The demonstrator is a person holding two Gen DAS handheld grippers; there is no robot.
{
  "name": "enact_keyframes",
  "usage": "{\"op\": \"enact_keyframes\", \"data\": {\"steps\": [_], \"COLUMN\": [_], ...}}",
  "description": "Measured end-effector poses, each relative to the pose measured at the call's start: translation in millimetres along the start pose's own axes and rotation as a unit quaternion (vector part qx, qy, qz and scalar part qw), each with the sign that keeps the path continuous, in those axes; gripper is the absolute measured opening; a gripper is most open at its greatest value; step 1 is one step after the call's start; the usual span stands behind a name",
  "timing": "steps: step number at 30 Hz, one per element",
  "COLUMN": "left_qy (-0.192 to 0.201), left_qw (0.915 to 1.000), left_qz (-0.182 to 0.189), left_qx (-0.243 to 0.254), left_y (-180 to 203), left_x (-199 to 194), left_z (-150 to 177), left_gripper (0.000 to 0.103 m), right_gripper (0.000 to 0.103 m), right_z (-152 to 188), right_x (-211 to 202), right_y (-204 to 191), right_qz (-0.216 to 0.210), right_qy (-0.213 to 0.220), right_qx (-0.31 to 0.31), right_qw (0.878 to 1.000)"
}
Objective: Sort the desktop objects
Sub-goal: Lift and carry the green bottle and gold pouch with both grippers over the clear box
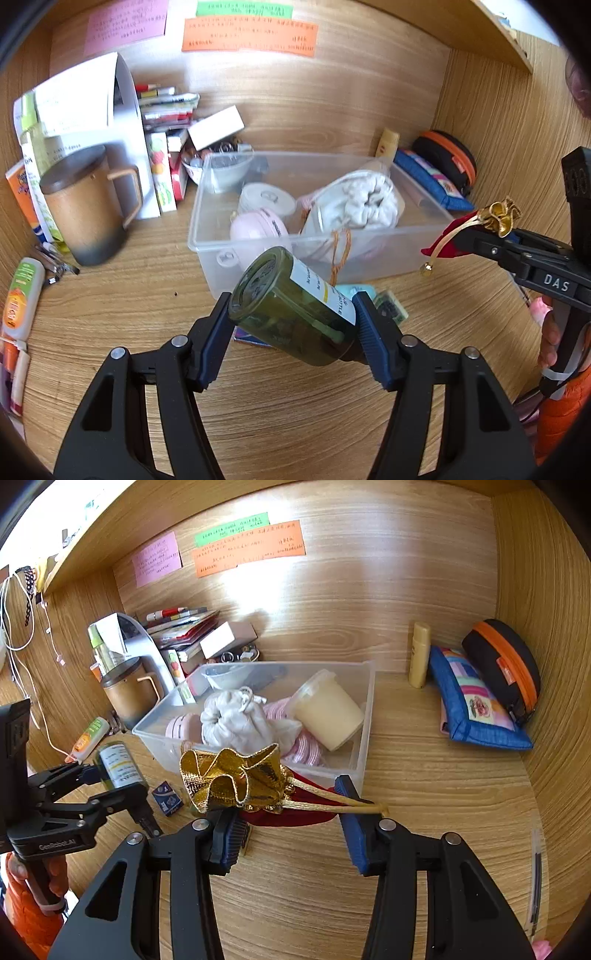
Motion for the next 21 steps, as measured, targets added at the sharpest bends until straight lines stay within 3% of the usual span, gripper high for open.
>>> {"op": "enact_keyframes", "data": {"steps": [21], "left_qy": [0.049], "left_qw": [0.9987], "left_qz": [-0.009], "left_qx": [-0.003], "left_y": [-15], "left_x": [-14], "left_z": [-49], "left_gripper": [0.064], "right_gripper": [0.043], "right_z": [-31], "right_x": [4], "right_y": [6], "right_qz": [0.009], "right_qy": [0.021], "right_qx": [-0.011], "right_qw": [1.0]}}
Point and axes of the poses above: each gripper's, at about its wrist camera, not at the fingertips, and x roughly the way its jaws point, y to its right, z to its underside, the point moved 7 cm from there along x, roughly the way its jaws point, and after that the axes turned 8 degrees about y, right-handed, at the moved point
